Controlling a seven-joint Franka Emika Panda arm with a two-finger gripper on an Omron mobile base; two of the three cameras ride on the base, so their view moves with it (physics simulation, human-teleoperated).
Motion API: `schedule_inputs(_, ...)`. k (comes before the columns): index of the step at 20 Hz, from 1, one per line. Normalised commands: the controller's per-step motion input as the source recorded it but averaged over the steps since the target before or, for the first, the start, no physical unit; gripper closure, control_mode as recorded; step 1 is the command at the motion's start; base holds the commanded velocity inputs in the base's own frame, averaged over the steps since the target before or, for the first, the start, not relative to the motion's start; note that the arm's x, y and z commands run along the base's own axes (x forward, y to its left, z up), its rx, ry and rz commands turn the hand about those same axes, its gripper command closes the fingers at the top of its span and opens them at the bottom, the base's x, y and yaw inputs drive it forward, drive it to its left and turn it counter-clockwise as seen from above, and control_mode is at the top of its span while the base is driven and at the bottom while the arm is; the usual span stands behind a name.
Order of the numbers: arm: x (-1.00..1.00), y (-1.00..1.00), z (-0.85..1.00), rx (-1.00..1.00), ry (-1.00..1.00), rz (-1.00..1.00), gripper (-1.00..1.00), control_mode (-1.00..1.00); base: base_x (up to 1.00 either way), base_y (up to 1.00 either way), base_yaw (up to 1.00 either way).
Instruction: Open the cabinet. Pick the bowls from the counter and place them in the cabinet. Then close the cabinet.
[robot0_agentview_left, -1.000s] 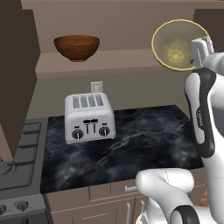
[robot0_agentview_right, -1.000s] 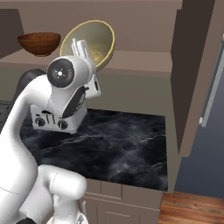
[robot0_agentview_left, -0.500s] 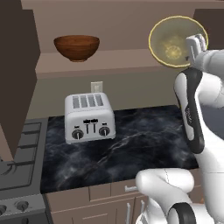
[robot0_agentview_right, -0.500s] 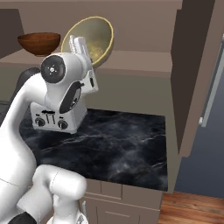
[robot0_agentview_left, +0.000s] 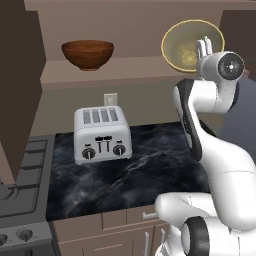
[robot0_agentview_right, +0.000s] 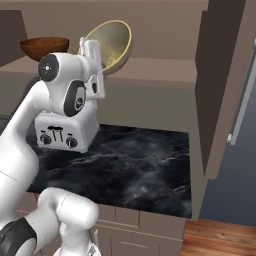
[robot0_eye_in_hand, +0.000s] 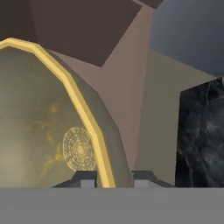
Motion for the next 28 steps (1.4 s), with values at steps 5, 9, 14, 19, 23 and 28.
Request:
schedule_inputs(5,0.30,-0.01,0.13,0.27,0.14,0.00,1.00,-1.00,0.00,0.00,0.00)
schedule_inputs(9,0.20,-0.11,0.08,0.29,0.15,0.00,1.00,-1.00,0.00,0.00,0.00)
schedule_inputs(14,0.15,-0.06,0.01,0.24,0.08,0.00,1.00,-1.00,0.00,0.00,0.00)
schedule_inputs(19,0.33,0.00,0.00,0.07,-0.02,0.00,1.00,-1.00,0.00,0.00,0.00)
schedule_inputs(23,0.64,0.02,0.00,0.00,-0.15,0.00,1.00,-1.00,0.00,0.00,0.00)
schedule_inputs(28,0.45,0.00,0.00,0.00,-0.13,0.00,1.00,-1.00,0.00,0.00,0.00)
